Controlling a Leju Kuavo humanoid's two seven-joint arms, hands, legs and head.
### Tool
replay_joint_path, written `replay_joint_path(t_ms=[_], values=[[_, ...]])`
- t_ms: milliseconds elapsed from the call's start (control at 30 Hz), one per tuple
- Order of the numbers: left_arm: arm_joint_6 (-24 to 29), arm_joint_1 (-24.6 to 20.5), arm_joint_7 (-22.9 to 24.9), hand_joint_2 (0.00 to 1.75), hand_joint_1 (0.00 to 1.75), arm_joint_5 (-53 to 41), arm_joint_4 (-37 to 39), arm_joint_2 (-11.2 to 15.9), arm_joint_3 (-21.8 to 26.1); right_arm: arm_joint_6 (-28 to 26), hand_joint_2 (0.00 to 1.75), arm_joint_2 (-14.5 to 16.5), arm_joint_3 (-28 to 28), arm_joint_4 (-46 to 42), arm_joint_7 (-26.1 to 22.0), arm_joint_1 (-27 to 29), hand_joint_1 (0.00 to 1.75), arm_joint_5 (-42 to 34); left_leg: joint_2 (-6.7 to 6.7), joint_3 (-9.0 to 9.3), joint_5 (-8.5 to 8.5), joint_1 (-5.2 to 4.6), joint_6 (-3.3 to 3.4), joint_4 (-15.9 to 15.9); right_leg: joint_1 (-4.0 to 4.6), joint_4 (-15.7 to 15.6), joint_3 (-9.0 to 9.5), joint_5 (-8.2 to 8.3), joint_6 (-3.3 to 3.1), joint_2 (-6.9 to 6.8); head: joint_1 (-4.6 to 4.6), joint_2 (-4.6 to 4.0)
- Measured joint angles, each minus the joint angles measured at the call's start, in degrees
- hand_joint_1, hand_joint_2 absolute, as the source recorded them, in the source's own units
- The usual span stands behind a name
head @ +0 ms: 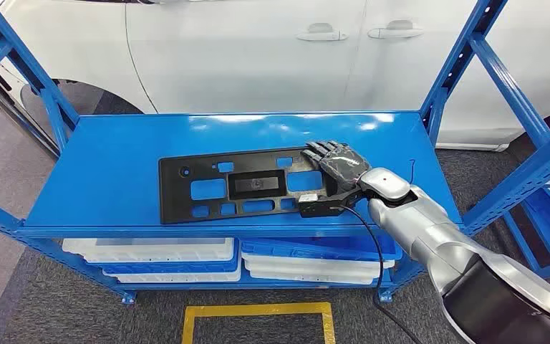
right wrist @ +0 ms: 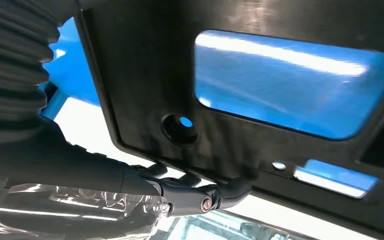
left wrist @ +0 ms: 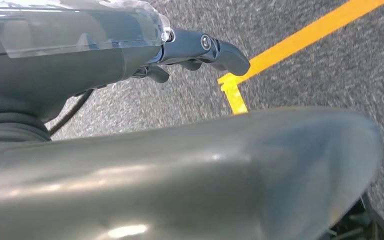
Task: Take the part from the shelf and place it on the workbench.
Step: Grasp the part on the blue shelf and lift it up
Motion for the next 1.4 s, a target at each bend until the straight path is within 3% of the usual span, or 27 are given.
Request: replay_joint_path(t_ms=[67, 133, 167, 200, 233, 267, 333, 367, 500, 567, 633, 667, 700, 733, 800, 867, 967, 1033, 1067, 1133, 1200, 1233, 1267, 1333, 1400], values=[[0.0, 0.0, 0.0, 0.00, 0.00, 0.1, 0.0, 0.0, 0.0, 0.1, 1.75, -0.3, -0.1, -0.5, 0.0, 0.3, 0.00, 0.1, 0.02, -1.85, -2.14, 0.10, -0.25, 4.1, 0.01, 0.0, 0.00, -0.01, -0.15, -0.09, -0.01, 0.00], [0.0, 0.2, 0.0, 0.00, 0.00, 0.2, 0.0, 0.0, 0.0, 0.3, 1.75, -0.8, -0.4, -1.4, 0.0, 1.0, 0.00, 0.2, 0.05, -5.21, -5.29, 0.23, -0.61, 11.5, 0.06, 0.0, 0.01, -0.04, -0.32, -0.21, -0.01, 0.00], [0.0, 0.4, 0.0, 0.00, 0.00, 0.2, 0.0, 0.0, 0.1, 0.3, 1.75, -1.2, -0.7, -2.0, -0.1, 1.4, 0.00, 0.2, 0.06, -6.10, -5.64, 0.25, -0.68, 13.5, 0.08, 0.0, 0.02, -0.06, -0.34, -0.20, -0.01, 0.00], [0.0, 0.5, -0.1, 0.00, 0.00, 0.2, 0.0, 0.0, 0.1, 0.3, 1.75, -1.5, -0.9, -2.5, -0.1, 1.7, 0.00, 0.3, 0.07, -5.98, -4.90, 0.25, -0.66, 13.2, 0.10, 0.0, 0.05, -0.07, -0.32, -0.17, -0.01, 0.00], [-0.1, 0.6, -0.1, 0.00, 0.00, 0.2, 0.0, 0.0, 0.1, 0.3, 1.75, -1.8, -1.2, -3.1, -0.2, 1.9, 0.00, 0.3, 0.07, -4.76, -3.22, 0.25, -0.52, 10.8, 0.10, 0.0, 0.13, -0.09, -0.28, -0.12, -0.01, 0.00], [-0.1, 0.6, -0.2, 0.00, 0.00, 0.2, 0.0, 0.0, 0.1, 0.3, 1.75, -2.1, -1.4, -3.7, -0.2, 2.0, 0.00, 0.4, 0.07, -2.72, -1.14, 0.23, -0.27, 6.7, 0.10, 0.1, 0.23, -0.14, -0.19, -0.07, -0.01, 0.00], [-0.1, 0.5, -0.3, 0.00, 0.00, 0.2, 0.0, 0.0, 0.1, 0.3, 1.75, -2.8, -2.0, -4.7, -0.2, 2.3, 0.00, 0.7, 0.07, 0.91, 1.30, 0.00, 0.36, -0.5, 0.29, 0.1, 0.31, -0.20, 0.26, -0.02, -0.01, 0.00], [-0.1, 0.5, -0.3, 0.00, 0.00, 0.2, 0.0, 0.0, 0.2, 0.3, 1.75, -3.2, -2.2, -5.1, -0.3, 2.5, 0.00, 0.8, 0.06, 1.73, 1.60, -0.15, 0.65, -2.2, 0.37, 0.1, 0.28, -0.18, 0.60, -0.02, 0.00, 0.00], [-0.3, 0.5, -0.5, 0.00, 0.00, 0.3, 0.0, 0.0, 0.3, 0.8, 1.75, -4.7, -3.2, -7.0, -0.7, 3.1, 0.00, 1.2, 0.06, 1.90, 2.01, -0.14, 1.94, -3.2, 0.20, 0.6, -0.05, -0.58, 1.96, -0.01, 0.00, 0.00], [-0.3, 0.4, -0.5, 0.00, 0.00, 0.4, 0.0, 0.0, 0.4, 1.4, 1.75, -5.7, -3.8, -8.3, -1.0, 3.2, 0.00, 1.3, 0.17, 1.94, 2.32, -0.01, 2.53, -3.5, 0.08, 5.3, -2.16, -3.46, 2.34, 0.00, 0.01, 0.00], [-0.3, 0.4, -0.6, 0.00, 0.00, 0.5, 0.0, 0.0, 0.4, 2.1, 1.75, -6.8, -4.5, -10.1, -1.2, 3.6, 0.00, 1.8, 0.19, 1.79, 2.33, -0.10, 2.80, -3.5, 0.06, 13.1, -5.83, -7.00, 2.54, -0.02, 0.01, 0.00], [-0.3, 0.5, -0.7, 0.00, 0.00, 0.5, 0.0, 0.0, 0.5, 2.4, 1.75, -7.5, -4.7, -11.1, -1.3, 3.9, 0.00, 2.4, 0.16, 1.76, 2.31, -0.13, 2.85, -3.4, 0.05, 15.7, -7.11, -7.62, 2.59, -0.02, 0.01, 0.00], [-0.3, 0.5, -0.7, 0.00, 0.00, 0.6, 0.0, 0.0, 0.6, 2.7, 1.75, -8.2, -5.0, -12.3, -1.3, 4.2, 0.00, 3.0, 0.10, 1.75, 2.27, -0.14, 2.86, -3.3, 0.04, 16.2, -7.42, -7.16, 2.60, -0.03, 0.01, 0.00], [-0.3, 0.6, -0.7, 0.00, 0.00, 0.7, 0.0, 0.0, 0.6, 3.1, 1.75, -9.1, -5.2, -13.8, -1.2, 4.3, 0.00, 3.6, 0.03, 1.77, 2.18, -0.14, 2.82, -3.2, 0.02, 14.4, -6.61, -5.68, 2.56, -0.04, 0.01, 0.00], [-0.2, 0.7, -0.7, 0.00, 0.00, 0.8, 0.0, 0.0, 0.7, 5.1, 1.75, -11.1, -6.2, -18.2, -0.7, 4.0, 0.00, 4.2, -0.05, 1.71, 1.83, -0.22, 2.50, -2.7, 0.03, 6.7, -2.96, -1.97, 2.33, -0.09, 0.01, 0.00], [-0.2, 0.7, -0.8, 0.00, 0.00, 0.9, 0.0, 0.0, 0.8, 8.2, 1.75, -13.2, -7.6, -23.8, 0.1, 3.2, 0.00, 4.2, -0.03, 1.38, 1.46, -0.43, 2.02, -2.2, 0.23, 1.6, -0.74, -0.33, 1.92, -0.06, 0.00, 0.00], [-0.2, 0.7, -0.9, 0.00, 0.00, 0.9, 0.0, 0.0, 0.9, 12.6, 1.75, -16.1, -10.1, -31.7, 0.8, 1.7, 0.00, 3.5, 0.00, 1.14, 1.23, -0.52, 1.26, -2.0, 0.31, 0.8, -0.71, -0.33, 1.08, 0.00, 0.00, 0.00], [-0.2, 0.7, -0.8, 0.00, 0.00, 0.9, 0.0, 0.0, 0.9, 14.5, 1.75, -17.8, -11.5, -35.8, 0.6, 0.5, 0.00, 2.6, 0.04, 0.55, 0.02, -0.43, 0.68, -0.5, 0.11, 0.5, -0.53, -0.18, 0.50, -0.10, 0.01, 0.00], [-0.2, 0.6, -0.8, 0.00, 0.00, 0.9, 0.0, 0.0, 0.9, 15.1, 1.75, -18.5, -12.0, -37.4, 0.3, 0.0, 0.00, 2.2, 0.07, -0.45, -1.44, -0.32, 0.41, 1.8, 0.03, 0.4, -0.43, -0.15, 0.29, -0.17, 0.00, 0.00], [-0.3, 0.6, -0.7, 0.00, 0.00, 0.9, 0.0, 0.0, 0.9, 15.7, 1.75, -20.4, -12.7, -40.4, -0.4, -0.1, 0.00, 1.6, 0.11, -3.90, -5.26, -0.12, -0.01, 9.6, 0.09, 0.4, -0.38, -0.22, 0.02, -0.29, 0.00, 0.00], [-0.3, 0.6, -0.6, 0.00, 0.00, 0.9, 0.0, 0.0, 0.9, 15.7, 1.75, -22.1, -12.8, -42.9, -1.0, 0.7, 0.00, 1.1, 0.11, -6.33, -6.52, 0.00, -0.13, 14.6, 0.16, 0.4, -0.33, -0.30, -0.07, -0.33, 0.00, 0.00], [-0.3, 0.6, -0.6, 0.00, 0.00, 0.9, 0.0, 0.0, 0.9, 15.6, 1.75, -22.7, -12.8, -43.9, -1.1, 1.1, 0.00, 1.0, 0.11, -6.03, -5.42, 0.03, -0.07, 13.9, 0.17, 0.4, -0.28, -0.33, -0.05, -0.27, 0.00, 0.00], [-0.3, 0.5, -0.6, 0.00, 0.00, 0.9, 0.0, 0.0, 0.9, 15.5, 1.75, -23.3, -12.8, -44.9, -1.1, 1.5, 0.00, 0.7, 0.11, -4.67, -3.42, 0.04, 0.10, 10.9, 0.17, 0.4, -0.18, -0.39, 0.02, -0.19, -0.01, 0.00], [-0.3, 0.4, -0.6, 0.00, 0.00, 0.8, 0.0, 0.0, 0.9, 15.0, 1.75, -24.4, -13.0, -46.7, -0.5, 2.2, 0.00, 0.1, 0.11, -0.73, 0.31, -0.08, 0.66, 2.5, 0.25, 0.5, 0.03, -0.55, 0.31, -0.02, 0.00, 0.00], [-0.3, 0.2, -0.5, 0.00, 0.00, 0.5, 0.0, 0.0, 0.9, 13.8, 1.75, -25.7, -13.2, -48.4, 0.2, 3.8, 0.00, -0.3, 0.06, 1.38, 1.32, -0.31, 1.17, -1.9, 0.39, 0.4, 0.09, -0.59, 0.86, 0.03, 0.01, 0.00]])
